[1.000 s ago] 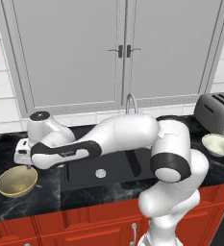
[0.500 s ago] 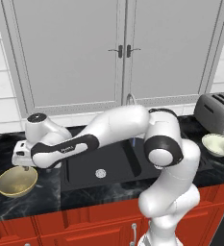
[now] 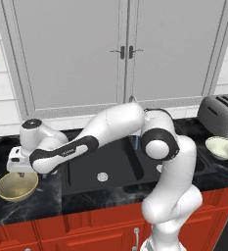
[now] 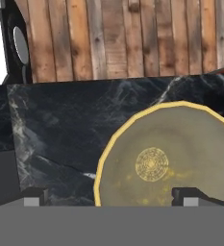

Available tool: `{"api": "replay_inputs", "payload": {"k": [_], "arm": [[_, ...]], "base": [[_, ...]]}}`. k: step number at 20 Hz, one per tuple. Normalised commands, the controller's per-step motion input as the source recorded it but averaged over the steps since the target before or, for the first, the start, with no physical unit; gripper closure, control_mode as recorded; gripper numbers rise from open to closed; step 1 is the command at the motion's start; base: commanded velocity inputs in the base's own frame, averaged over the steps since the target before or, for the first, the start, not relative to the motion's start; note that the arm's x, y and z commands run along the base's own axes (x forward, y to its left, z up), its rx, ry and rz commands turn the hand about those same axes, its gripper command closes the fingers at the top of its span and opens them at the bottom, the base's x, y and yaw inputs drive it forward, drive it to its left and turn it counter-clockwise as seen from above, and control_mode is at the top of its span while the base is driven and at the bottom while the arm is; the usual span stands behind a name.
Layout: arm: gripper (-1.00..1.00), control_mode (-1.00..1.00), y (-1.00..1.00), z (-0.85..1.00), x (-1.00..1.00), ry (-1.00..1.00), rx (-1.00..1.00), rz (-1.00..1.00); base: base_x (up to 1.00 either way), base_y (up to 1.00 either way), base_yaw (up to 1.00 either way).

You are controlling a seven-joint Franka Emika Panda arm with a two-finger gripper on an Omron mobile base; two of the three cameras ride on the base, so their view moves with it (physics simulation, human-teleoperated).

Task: Rinse each bowl for a few seconds and place them down in the sink or on the counter.

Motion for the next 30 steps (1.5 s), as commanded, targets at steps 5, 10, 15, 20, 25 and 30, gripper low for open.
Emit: {"api": "replay_inputs", "payload": {"k": [5,10,15,20,25,30], "arm": [[-1.00,-1.00,0.01,-0.07,0.00,0.00,0.00,-0.01],[-1.00,-1.00,-0.01,-0.04,0.00,-0.01,0.00,-0.04],[-1.00,-1.00,-0.01,0.00,0.00,-0.05,0.01,-0.04],[-1.00,-1.00,-0.13,0.00,-0.01,-0.07,0.05,-0.06],[-1.00,-1.00,-0.23,-0.03,-0.05,-0.04,0.06,-0.07],[-1.00,-1.00,-0.29,-0.03,-0.06,0.01,0.06,-0.04]], "base": [[0.00,0.00,0.00],[0.00,0.00,0.00],[0.00,0.00,0.00],[0.00,0.00,0.00],[0.00,0.00,0.00],[0.00,0.00,0.00]]}}
